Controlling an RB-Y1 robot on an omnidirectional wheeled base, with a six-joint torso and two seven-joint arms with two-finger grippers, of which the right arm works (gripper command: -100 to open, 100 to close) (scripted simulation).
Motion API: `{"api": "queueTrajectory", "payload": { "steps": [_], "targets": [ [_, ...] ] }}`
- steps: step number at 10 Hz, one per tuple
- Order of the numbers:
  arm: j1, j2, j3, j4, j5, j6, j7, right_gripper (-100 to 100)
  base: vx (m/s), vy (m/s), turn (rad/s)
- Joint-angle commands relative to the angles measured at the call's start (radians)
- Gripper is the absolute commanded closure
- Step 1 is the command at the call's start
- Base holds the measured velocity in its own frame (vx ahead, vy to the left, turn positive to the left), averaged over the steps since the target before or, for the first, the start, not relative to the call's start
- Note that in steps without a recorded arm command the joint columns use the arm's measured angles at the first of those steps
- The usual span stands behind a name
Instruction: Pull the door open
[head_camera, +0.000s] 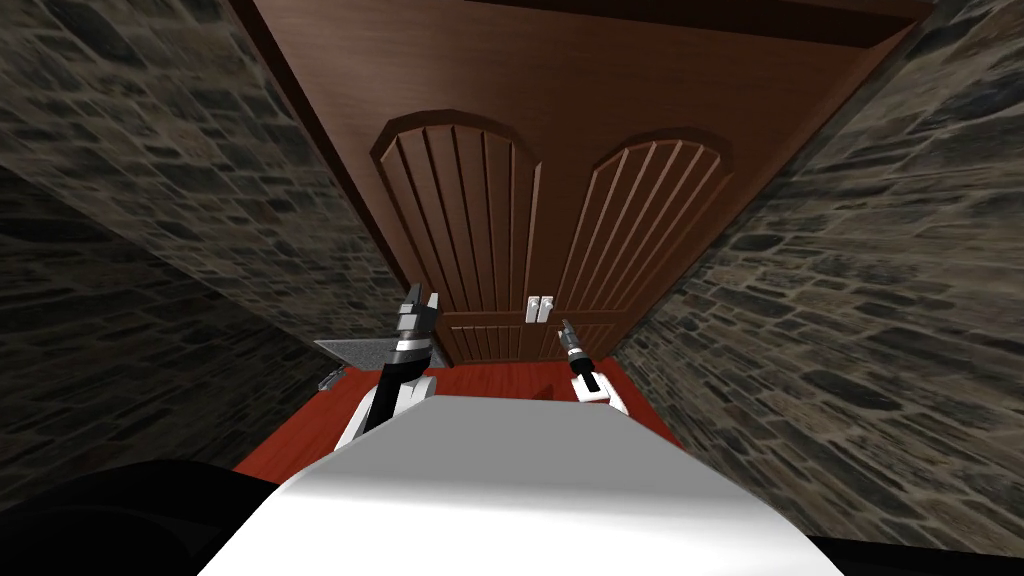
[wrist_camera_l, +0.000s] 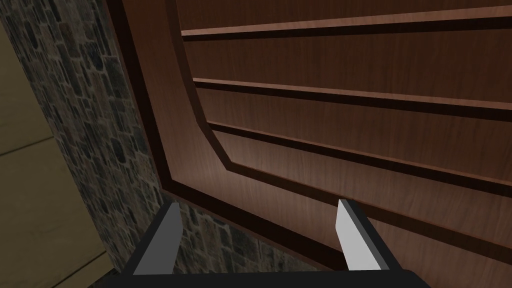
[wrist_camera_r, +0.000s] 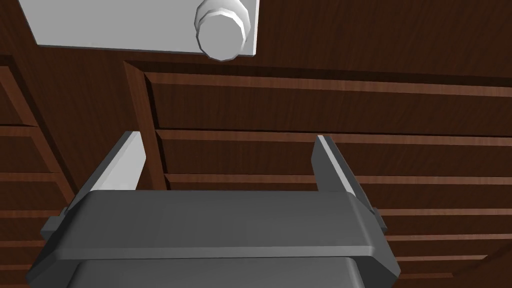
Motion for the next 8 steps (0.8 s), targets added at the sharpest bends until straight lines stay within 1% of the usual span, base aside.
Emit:
{"api": "queueTrajectory", "payload": {
  "steps": [1, 2, 3, 5, 8],
  "targets": [
    [-0.017, 0.001, 0.000, 0.027, 0.010, 0.002, -0.016, -100, 0.205, -0.003, 0.109],
    [-0.010, 0.003, 0.001, 0.015, 0.007, 0.003, -0.008, -100, 0.093, -0.001, 0.026],
    [-0.003, -0.010, -0.029, 0.032, 0.001, 0.007, -0.009, -100, -0.047, -0.029, -0.029],
    [0.004, -0.028, -0.070, 0.053, -0.009, 0.011, -0.007, -100, -0.113, -0.035, 0.004],
    [0.009, -0.049, -0.118, 0.079, -0.021, 0.015, -0.005, -100, -0.063, -0.026, 0.030]
  ]
}}
